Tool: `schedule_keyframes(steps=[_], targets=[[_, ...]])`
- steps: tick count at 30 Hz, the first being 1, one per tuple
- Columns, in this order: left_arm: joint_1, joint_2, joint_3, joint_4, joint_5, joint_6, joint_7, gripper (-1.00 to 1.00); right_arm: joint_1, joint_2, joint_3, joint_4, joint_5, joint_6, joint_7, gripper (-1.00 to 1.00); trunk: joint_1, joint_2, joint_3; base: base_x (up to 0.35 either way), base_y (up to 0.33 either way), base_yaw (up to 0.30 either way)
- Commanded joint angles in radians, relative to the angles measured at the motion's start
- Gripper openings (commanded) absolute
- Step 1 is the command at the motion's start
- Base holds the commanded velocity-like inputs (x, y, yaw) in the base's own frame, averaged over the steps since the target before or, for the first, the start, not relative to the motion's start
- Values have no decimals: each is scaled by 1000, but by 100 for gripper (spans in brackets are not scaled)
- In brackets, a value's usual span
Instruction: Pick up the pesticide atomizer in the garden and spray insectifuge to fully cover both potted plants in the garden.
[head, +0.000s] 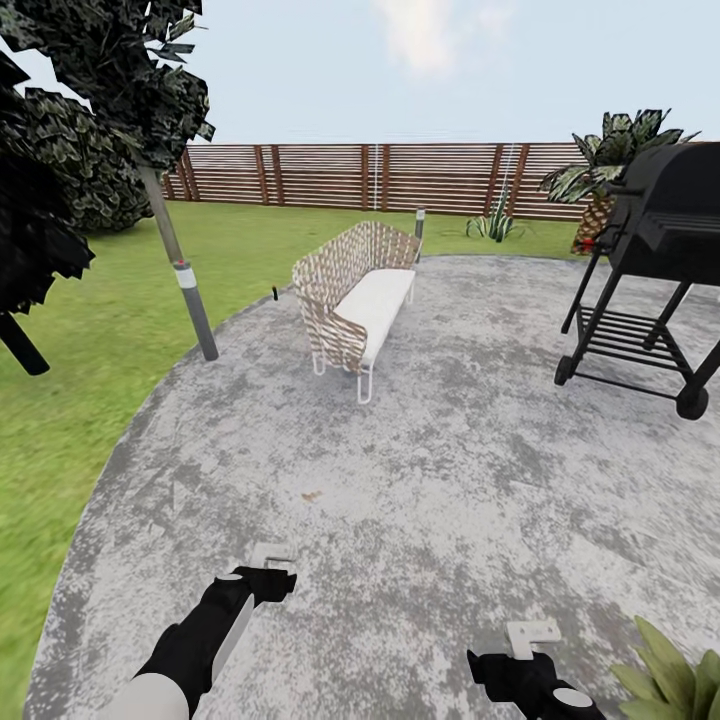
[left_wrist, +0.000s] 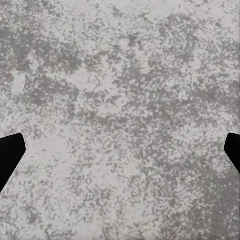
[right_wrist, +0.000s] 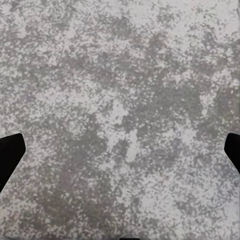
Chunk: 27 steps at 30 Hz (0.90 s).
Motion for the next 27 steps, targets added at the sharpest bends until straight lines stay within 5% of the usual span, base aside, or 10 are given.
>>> schedule_keyframes(steps=[1,27], targets=[[0,0,-1,-2,0,5,0,100,0,-1,1,-2,0,5,0,100,4,-8,-4,0,0,0],[0,0,-3,-2,0,5,0,100,0,0,1,-2,0,4,0,100,104,-190,-85,0,0,0]])
